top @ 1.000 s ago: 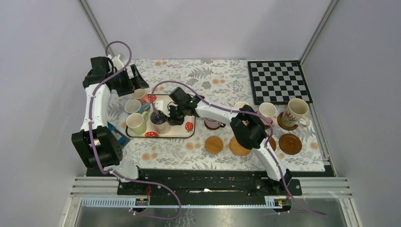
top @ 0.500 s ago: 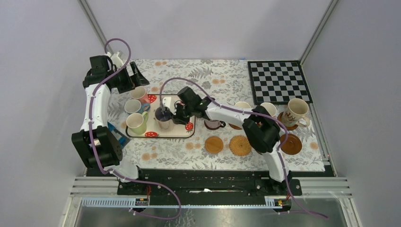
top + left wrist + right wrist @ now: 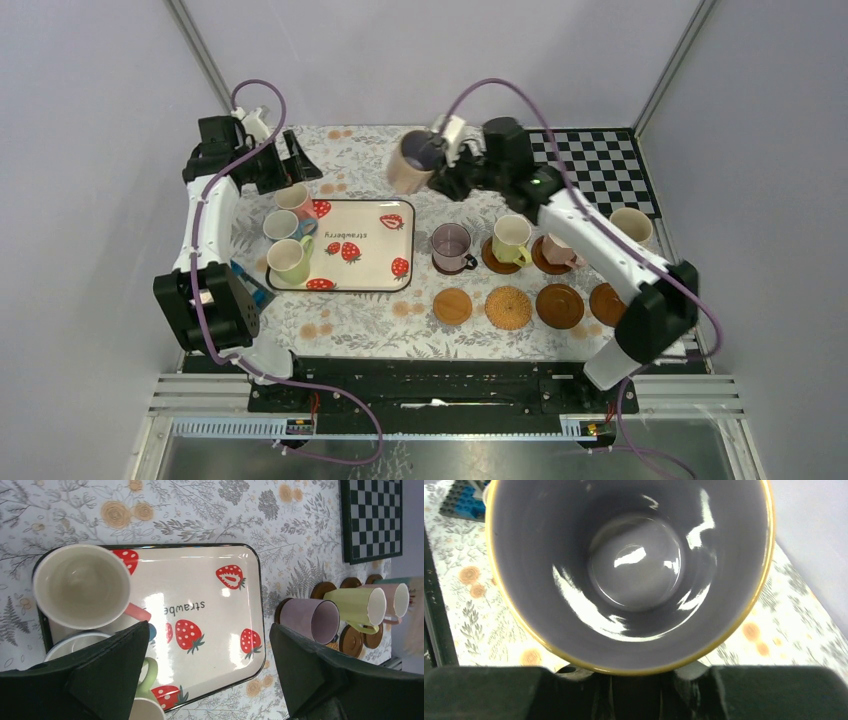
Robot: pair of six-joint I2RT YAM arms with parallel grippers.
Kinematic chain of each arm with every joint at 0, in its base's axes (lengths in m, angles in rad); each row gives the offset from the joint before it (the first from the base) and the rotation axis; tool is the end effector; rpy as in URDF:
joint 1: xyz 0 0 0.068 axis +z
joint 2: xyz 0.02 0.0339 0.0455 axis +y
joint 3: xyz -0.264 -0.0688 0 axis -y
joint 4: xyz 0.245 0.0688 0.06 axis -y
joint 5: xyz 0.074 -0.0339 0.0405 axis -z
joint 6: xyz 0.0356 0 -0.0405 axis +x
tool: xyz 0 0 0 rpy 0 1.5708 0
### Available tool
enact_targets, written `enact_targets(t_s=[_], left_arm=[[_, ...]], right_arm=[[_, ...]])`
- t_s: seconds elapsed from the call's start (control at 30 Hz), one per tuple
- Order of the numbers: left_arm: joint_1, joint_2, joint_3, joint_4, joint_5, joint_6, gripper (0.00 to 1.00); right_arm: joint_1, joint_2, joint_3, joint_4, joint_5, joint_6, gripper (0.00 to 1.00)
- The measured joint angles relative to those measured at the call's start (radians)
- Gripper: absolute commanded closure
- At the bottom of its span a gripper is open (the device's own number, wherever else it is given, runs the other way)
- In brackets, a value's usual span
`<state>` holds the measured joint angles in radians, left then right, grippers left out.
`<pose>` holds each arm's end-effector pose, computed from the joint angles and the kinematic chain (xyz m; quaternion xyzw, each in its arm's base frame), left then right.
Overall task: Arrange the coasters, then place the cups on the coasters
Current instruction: Place the cup on the coaster.
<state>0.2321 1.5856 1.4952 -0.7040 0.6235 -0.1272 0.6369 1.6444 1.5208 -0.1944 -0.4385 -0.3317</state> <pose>0.3409 0.0592 0.3417 -0.0432 0.8875 -0.2646 0.3747 0.3052 0.2446 0.3729 -0.4810 0.6405 0.2611 0.5388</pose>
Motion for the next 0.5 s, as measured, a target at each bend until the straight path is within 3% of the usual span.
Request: enact_targets(t_s=[0.2,0.5], left_arm=[[-0.082,0.005,0.0,0.02,-0.004,0.018,0.01],[-0.195,0.063,0.0,0.038,-0.006,0.022,0.01]], right_arm=[[-0.167,-0.234,-0.143,-0.161,0.002,-0.004,1.0],[-0.342,-0.431,-0.192,-0.481,0.039,-0.051,1.0]])
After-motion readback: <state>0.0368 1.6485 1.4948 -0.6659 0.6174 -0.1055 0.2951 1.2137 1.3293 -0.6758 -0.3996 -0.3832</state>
